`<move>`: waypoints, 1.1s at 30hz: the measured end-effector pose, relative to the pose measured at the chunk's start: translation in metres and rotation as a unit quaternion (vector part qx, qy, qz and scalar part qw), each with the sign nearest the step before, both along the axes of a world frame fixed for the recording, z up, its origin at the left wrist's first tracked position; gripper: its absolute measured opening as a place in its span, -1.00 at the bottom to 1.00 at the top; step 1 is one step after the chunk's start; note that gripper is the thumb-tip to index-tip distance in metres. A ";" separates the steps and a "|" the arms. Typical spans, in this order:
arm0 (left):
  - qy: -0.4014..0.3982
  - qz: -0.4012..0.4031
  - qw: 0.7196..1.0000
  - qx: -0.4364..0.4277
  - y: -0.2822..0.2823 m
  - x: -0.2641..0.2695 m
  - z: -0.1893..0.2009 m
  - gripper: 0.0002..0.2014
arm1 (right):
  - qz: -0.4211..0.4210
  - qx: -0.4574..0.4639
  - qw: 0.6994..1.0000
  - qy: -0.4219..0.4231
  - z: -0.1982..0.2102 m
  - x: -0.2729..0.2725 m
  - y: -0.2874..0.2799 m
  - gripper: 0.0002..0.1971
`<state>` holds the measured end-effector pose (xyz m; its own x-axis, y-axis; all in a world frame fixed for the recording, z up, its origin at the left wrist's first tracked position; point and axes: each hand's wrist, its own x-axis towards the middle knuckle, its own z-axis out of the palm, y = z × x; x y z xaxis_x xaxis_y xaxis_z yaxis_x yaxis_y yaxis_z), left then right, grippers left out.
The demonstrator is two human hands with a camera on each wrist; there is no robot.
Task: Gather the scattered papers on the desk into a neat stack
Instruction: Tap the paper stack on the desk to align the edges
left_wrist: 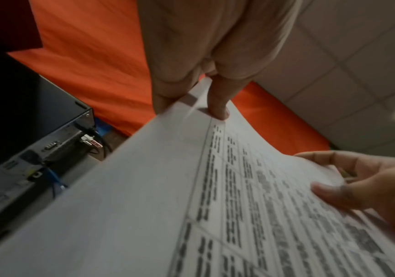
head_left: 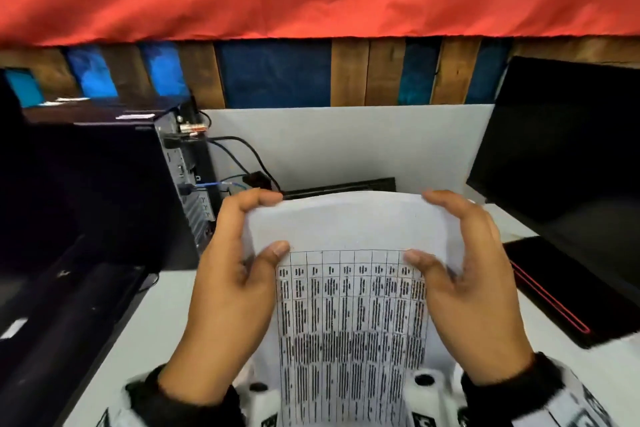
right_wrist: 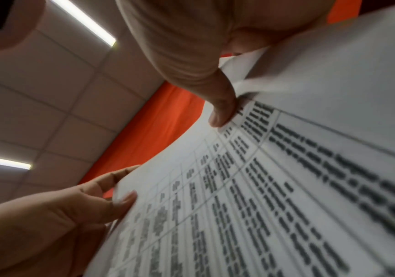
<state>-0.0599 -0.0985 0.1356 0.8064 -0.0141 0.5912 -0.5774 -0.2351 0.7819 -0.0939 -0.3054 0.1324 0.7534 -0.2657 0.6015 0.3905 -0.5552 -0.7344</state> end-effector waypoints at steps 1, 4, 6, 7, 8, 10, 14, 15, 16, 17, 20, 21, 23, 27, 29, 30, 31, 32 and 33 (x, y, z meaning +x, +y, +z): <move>0.012 0.011 1.000 -0.008 -0.001 0.007 0.004 -0.42 | -0.001 0.020 1.000 0.010 0.005 0.008 0.002 -0.32; 0.018 0.062 0.997 -0.041 -0.003 0.025 0.019 -0.40 | -0.004 0.060 0.998 -0.006 0.024 0.024 0.009 -0.34; 0.007 0.081 0.995 -0.060 -0.004 0.032 0.033 -0.39 | -0.016 0.048 0.998 -0.040 0.040 0.030 0.013 -0.35; 0.001 0.080 0.995 -0.065 -0.004 0.034 0.039 -0.40 | -0.023 0.032 0.998 -0.057 0.045 0.032 0.014 -0.36; 0.002 0.074 0.995 -0.067 -0.004 0.036 0.043 -0.40 | -0.029 0.015 0.997 -0.063 0.048 0.036 0.013 -0.38; 0.027 0.055 0.996 -0.058 -0.002 0.041 0.041 -0.44 | -0.032 -0.023 0.999 -0.034 0.045 0.044 0.009 -0.44; 0.117 0.016 0.993 -0.018 0.006 0.044 0.022 -0.32 | -0.020 -0.007 0.996 0.084 0.026 0.051 0.000 -0.55; 0.129 0.006 0.991 -0.014 0.006 0.044 0.018 -0.26 | -0.024 -0.010 0.996 0.084 0.023 0.052 -0.002 -0.56; 0.132 0.003 0.991 -0.011 0.006 0.045 0.016 -0.22 | -0.029 -0.014 0.997 0.076 0.023 0.054 -0.002 -0.57; 0.127 0.008 0.992 -0.009 0.005 0.046 0.015 -0.19 | -0.029 -0.019 0.997 0.065 0.024 0.055 -0.001 -0.59; 0.077 0.043 0.996 0.022 0.000 0.055 0.016 -0.21 | -0.040 -0.048 0.997 0.042 0.026 0.064 0.001 -0.66; 0.060 0.053 0.995 0.057 0.000 0.060 0.016 -0.27 | -0.044 -0.050 0.997 0.044 0.025 0.067 0.001 -0.66; 0.051 0.060 0.990 0.116 -0.001 0.070 0.016 -0.41 | -0.033 -0.034 0.996 0.075 0.024 0.072 0.002 -0.60; 0.101 0.024 0.994 0.046 -0.004 0.078 0.019 -0.29 | 0.003 -0.020 0.993 0.119 0.023 0.076 0.005 -0.33; 0.154 0.001 0.987 -0.039 -0.003 0.081 0.012 -0.14 | 0.021 0.092 0.992 0.082 0.014 0.083 0.000 -0.12; 0.189 -0.010 0.980 -0.057 -0.001 0.083 0.007 -0.13 | 0.029 0.174 0.980 0.093 0.008 0.085 -0.004 -0.03; 0.229 -0.023 0.971 -0.058 0.002 0.087 0.001 -0.18 | 0.032 0.234 0.964 0.124 0.003 0.087 -0.008 -0.02; 0.279 -0.035 0.958 -0.051 0.004 0.090 -0.007 -0.27 | 0.040 0.263 0.949 0.169 -0.001 0.088 -0.011 -0.13; 0.322 -0.047 0.944 -0.046 0.005 0.091 -0.014 -0.38 | 0.045 0.269 0.937 0.218 -0.005 0.090 -0.012 -0.33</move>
